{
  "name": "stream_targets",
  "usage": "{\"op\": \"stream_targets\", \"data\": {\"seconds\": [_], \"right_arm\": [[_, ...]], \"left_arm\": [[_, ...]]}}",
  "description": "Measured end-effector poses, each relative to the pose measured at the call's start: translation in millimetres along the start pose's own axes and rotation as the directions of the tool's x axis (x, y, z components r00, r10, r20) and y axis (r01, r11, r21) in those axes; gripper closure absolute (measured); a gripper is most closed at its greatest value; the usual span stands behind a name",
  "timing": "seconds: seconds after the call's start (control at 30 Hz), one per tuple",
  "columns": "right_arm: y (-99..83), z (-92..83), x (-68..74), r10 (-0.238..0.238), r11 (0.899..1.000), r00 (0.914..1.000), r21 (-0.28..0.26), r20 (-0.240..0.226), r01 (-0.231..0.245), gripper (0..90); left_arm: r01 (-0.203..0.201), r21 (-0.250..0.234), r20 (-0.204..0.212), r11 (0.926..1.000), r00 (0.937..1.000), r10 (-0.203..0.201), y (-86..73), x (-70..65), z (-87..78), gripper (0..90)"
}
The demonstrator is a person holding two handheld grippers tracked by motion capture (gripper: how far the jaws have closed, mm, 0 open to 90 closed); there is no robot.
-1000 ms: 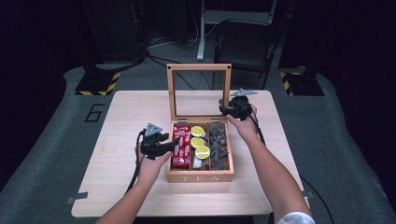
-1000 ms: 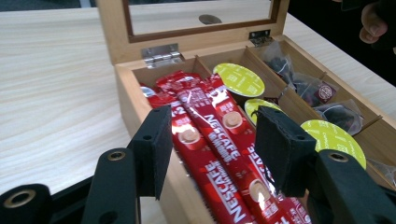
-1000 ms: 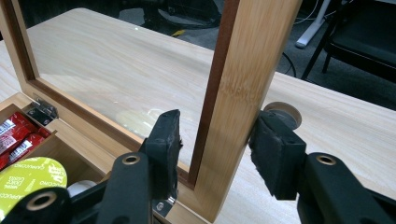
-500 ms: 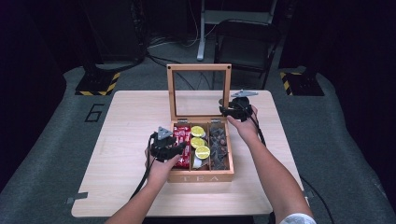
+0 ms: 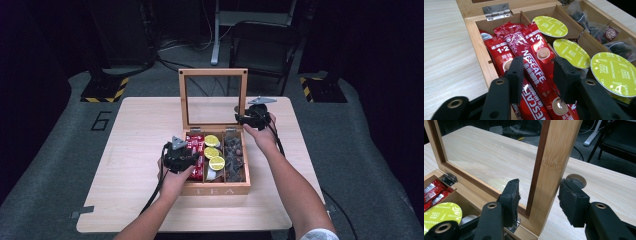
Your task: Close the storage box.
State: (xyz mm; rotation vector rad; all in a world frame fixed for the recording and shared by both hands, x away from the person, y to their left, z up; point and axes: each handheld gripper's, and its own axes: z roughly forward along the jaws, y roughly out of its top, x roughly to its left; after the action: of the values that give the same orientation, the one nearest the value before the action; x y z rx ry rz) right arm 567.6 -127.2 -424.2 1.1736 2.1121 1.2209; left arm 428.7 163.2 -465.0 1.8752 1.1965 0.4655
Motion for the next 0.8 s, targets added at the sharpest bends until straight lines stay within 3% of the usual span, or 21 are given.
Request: {"op": "stream_targets", "data": {"seconds": [0.43, 0.8], "right_arm": [[0.2, -1.1, -1.3, 0.001, 1.0, 1.0, -0.001, 0.005, -0.001, 50.5], [0.2, -1.2, -1.1, -0.001, 1.0, 1.0, -0.002, 0.005, 0.001, 50.4]], "left_arm": [[-0.023, 0.021, -0.011, 0.9995, 0.9997, 0.023, 0.6, -0.9, 1.0, 74.1], [-0.03, 0.007, 0.001, 0.9995, 0.9996, 0.03, 2.1, -1.8, -1.4, 84.6]]}}
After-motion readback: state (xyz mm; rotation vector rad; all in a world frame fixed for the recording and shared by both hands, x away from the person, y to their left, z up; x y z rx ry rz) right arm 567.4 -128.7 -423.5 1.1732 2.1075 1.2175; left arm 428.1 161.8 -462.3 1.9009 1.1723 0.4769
